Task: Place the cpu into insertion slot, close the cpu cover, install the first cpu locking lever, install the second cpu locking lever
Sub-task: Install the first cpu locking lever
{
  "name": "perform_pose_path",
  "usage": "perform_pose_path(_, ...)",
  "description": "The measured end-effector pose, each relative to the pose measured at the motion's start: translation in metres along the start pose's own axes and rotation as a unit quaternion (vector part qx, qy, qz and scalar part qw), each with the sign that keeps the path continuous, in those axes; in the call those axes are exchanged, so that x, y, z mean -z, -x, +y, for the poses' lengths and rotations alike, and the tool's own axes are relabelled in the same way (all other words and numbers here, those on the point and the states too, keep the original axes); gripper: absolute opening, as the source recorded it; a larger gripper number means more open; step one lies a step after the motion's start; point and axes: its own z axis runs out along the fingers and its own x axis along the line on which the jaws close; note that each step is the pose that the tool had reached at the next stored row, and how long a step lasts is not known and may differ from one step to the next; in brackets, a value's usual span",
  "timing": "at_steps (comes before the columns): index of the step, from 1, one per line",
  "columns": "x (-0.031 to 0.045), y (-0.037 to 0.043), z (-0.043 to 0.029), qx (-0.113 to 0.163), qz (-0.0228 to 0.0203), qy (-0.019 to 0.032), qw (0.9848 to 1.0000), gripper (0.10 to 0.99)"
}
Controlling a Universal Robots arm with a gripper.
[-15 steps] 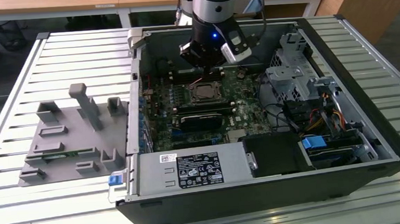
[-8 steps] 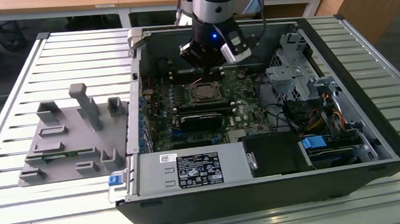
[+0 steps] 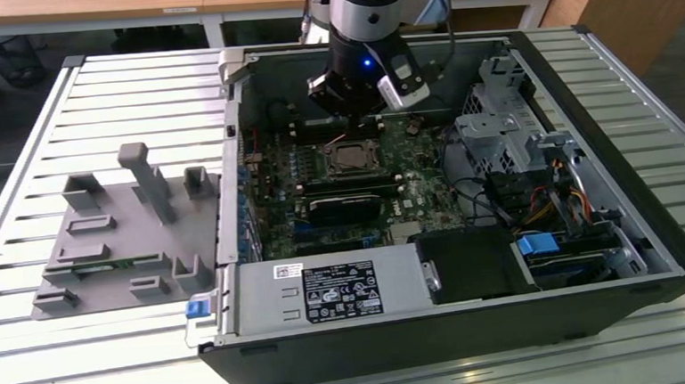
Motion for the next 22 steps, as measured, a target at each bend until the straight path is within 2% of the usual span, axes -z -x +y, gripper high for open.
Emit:
perform_pose_path(9, -0.0088, 0.0001, 0.0007, 0.000, 0.0000, -0.0001, 1.0000, 0.102)
perform_pose_path(10, -0.0216, -0.0001, 0.0147, 0.000, 0.0000, 0.0000, 1.0000, 0.102)
perform_pose_path(11, -0.0213, -0.0001, 0.0127, 0.000, 0.0000, 0.0000, 1.0000, 0.102)
perform_pose_path(18, -0.0213, -0.0001, 0.0124, 0.000, 0.0000, 0.0000, 1.0000, 0.102)
perform_pose_path(19, -0.0213, 0.0000, 0.0124, 0.000, 0.0000, 0.0000, 1.0000, 0.110)
perform_pose_path(20, -0.0213, 0.0000, 0.0124, 0.000, 0.0000, 0.0000, 1.0000, 0.161)
perform_pose_path(22, -0.0213, -0.0001, 0.0123, 0.000, 0.0000, 0.0000, 1.0000, 0.161)
